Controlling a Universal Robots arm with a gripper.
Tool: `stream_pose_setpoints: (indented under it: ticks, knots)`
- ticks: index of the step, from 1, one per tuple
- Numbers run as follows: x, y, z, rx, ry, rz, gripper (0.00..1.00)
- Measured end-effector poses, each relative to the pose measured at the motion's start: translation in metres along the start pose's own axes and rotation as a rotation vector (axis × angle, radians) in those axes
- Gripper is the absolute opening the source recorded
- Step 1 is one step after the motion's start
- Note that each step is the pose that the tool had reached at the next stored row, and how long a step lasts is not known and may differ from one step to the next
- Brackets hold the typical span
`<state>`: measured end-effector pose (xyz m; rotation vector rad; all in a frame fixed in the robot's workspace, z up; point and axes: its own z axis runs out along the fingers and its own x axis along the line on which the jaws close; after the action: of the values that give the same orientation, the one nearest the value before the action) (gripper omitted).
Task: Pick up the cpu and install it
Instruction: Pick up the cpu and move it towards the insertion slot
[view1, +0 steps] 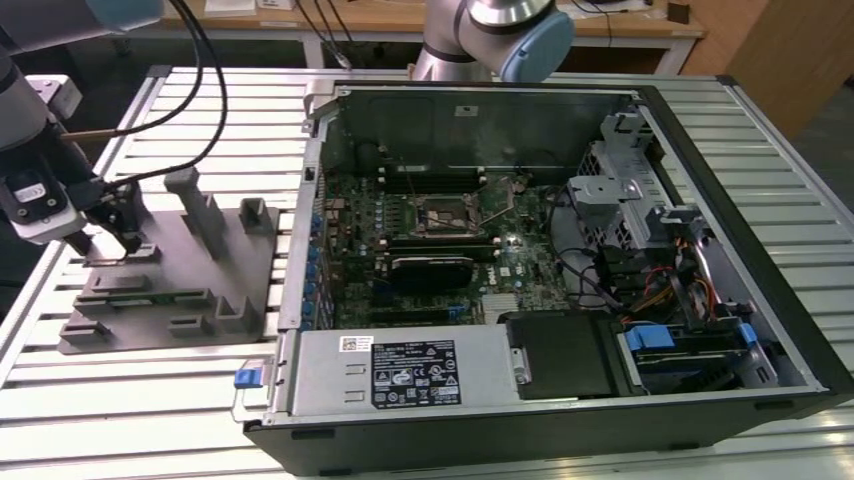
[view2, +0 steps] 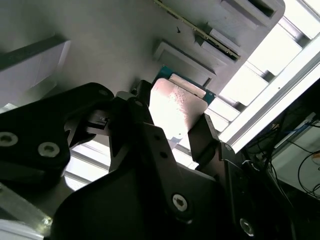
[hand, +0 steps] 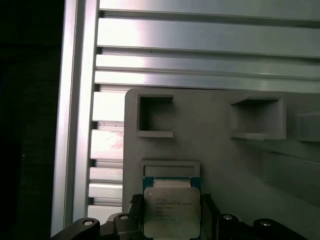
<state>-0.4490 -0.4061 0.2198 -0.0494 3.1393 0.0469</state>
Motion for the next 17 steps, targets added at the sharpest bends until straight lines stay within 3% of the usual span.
stream_pose_setpoints:
  ticks: [17]
  knots:
    - [0.0000,0.0008,-0.0260,-0.0137,-0.0004,0.000,0.54]
